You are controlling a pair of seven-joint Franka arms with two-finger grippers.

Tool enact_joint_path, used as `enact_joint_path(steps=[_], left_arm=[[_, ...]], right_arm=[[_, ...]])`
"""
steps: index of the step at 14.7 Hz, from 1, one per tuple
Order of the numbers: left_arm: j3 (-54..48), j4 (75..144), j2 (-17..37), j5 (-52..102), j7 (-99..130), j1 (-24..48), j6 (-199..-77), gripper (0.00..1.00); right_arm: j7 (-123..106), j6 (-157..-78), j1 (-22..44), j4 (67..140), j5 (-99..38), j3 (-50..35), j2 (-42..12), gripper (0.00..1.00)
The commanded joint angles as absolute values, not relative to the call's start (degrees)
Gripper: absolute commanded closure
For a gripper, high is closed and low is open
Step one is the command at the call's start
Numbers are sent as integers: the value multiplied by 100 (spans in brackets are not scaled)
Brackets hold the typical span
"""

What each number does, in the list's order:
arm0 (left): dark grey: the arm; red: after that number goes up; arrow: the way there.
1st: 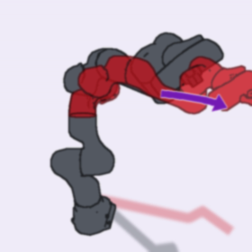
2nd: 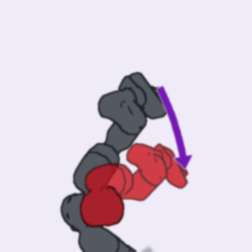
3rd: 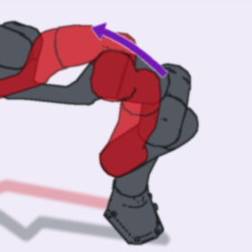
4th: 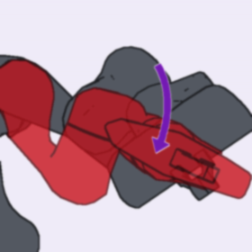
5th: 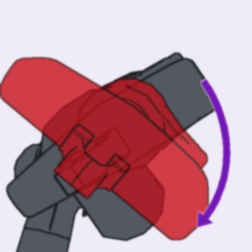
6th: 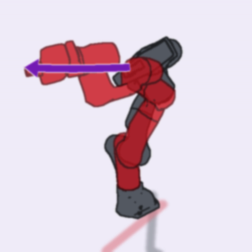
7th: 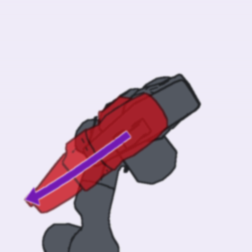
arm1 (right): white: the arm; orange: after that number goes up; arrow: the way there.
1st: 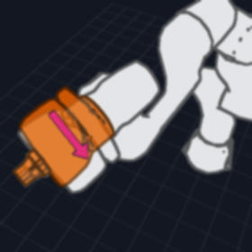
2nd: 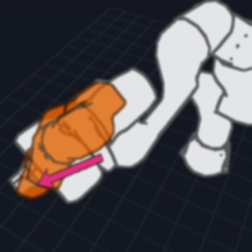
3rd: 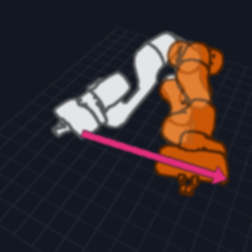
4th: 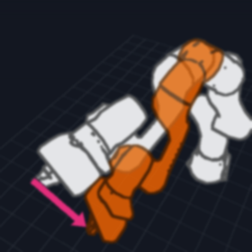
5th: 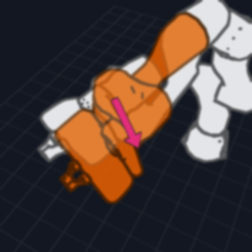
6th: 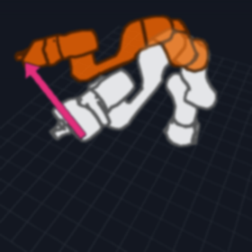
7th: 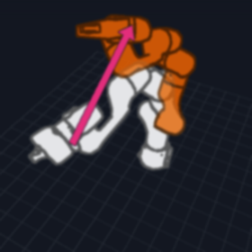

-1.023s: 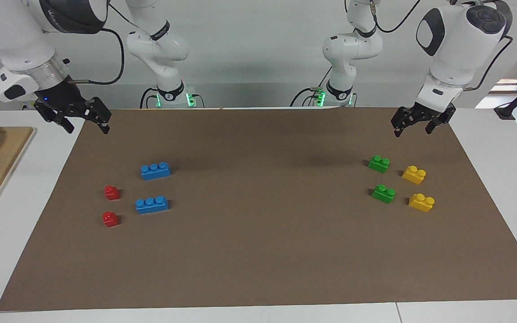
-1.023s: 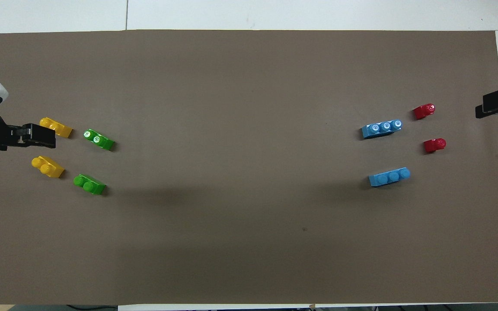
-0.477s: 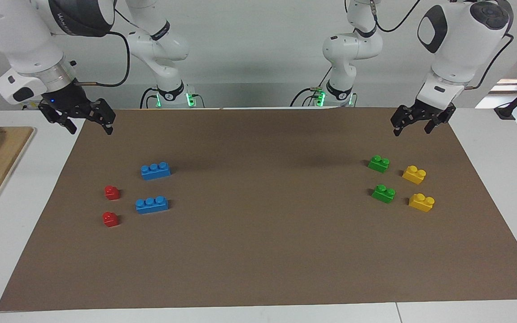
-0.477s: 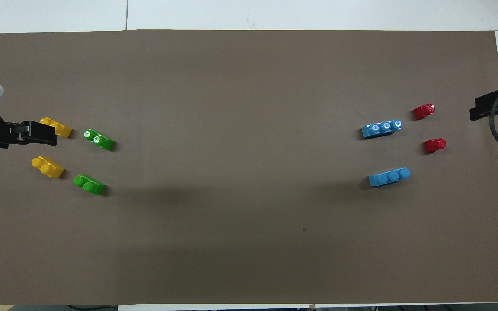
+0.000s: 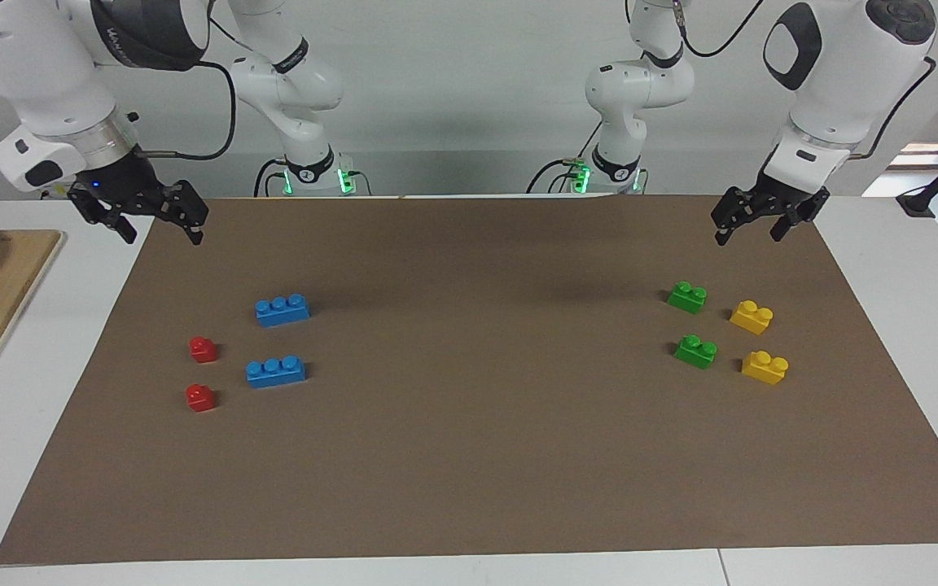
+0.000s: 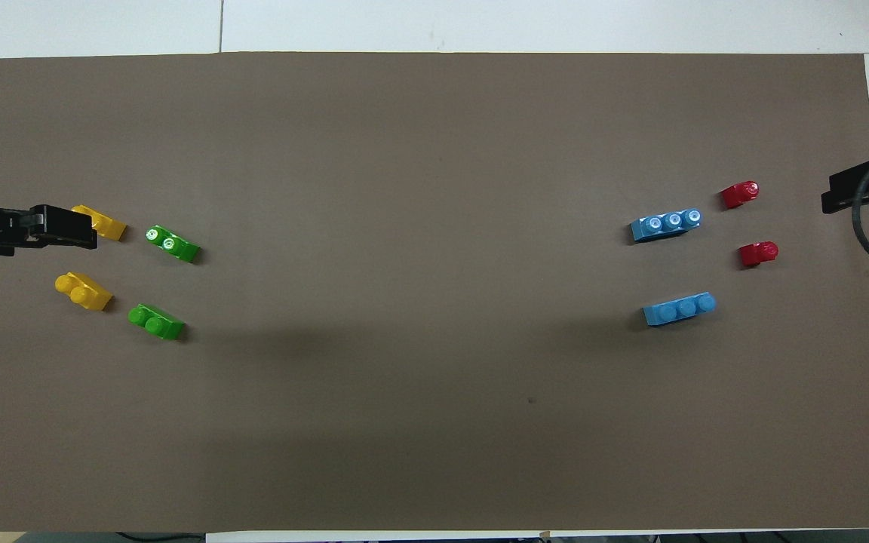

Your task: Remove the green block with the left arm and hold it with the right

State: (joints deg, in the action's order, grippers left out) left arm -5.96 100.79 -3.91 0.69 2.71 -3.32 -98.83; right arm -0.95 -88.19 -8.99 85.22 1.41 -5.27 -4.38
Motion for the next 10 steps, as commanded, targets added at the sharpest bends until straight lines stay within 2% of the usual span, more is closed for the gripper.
enact_joint_path(steps=[1, 10], left_arm=[[-571, 10037, -448, 167, 316, -325, -9738, 0], [-571, 10046, -457, 167, 316, -334, -9756, 0]], right_arm=[[-176, -8789, -905, 8675, 255, -545, -290, 0], [53, -8798, -897, 8692, 246, -554, -281, 0]])
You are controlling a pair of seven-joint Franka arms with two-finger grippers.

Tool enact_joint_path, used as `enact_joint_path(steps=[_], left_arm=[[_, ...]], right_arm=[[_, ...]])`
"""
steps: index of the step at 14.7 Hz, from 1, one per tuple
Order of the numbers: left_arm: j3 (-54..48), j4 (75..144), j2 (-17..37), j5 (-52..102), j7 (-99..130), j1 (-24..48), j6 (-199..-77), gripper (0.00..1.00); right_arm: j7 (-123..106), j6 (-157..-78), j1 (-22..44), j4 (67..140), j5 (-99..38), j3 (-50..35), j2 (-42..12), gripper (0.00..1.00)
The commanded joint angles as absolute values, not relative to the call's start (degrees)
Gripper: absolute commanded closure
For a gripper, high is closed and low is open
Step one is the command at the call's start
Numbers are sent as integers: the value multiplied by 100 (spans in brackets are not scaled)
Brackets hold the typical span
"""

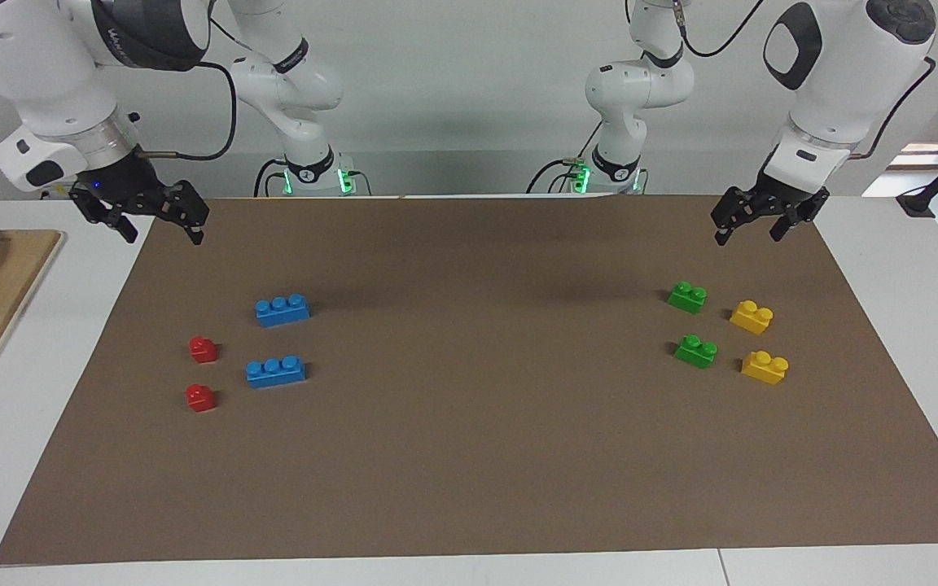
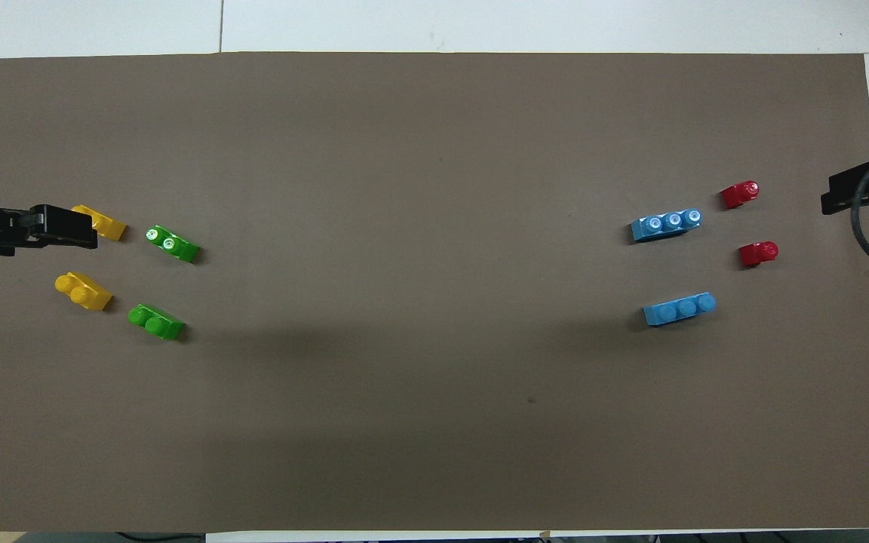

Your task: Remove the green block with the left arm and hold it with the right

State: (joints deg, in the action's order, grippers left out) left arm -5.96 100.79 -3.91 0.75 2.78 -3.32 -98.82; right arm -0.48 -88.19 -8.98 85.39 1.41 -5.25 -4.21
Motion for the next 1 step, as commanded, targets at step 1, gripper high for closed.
enact_joint_path(steps=[1], left_arm=[[-571, 10046, -457, 167, 325, -334, -9756, 0]], right_arm=[[53, -8807, -905, 8710, 246, -554, -281, 0]])
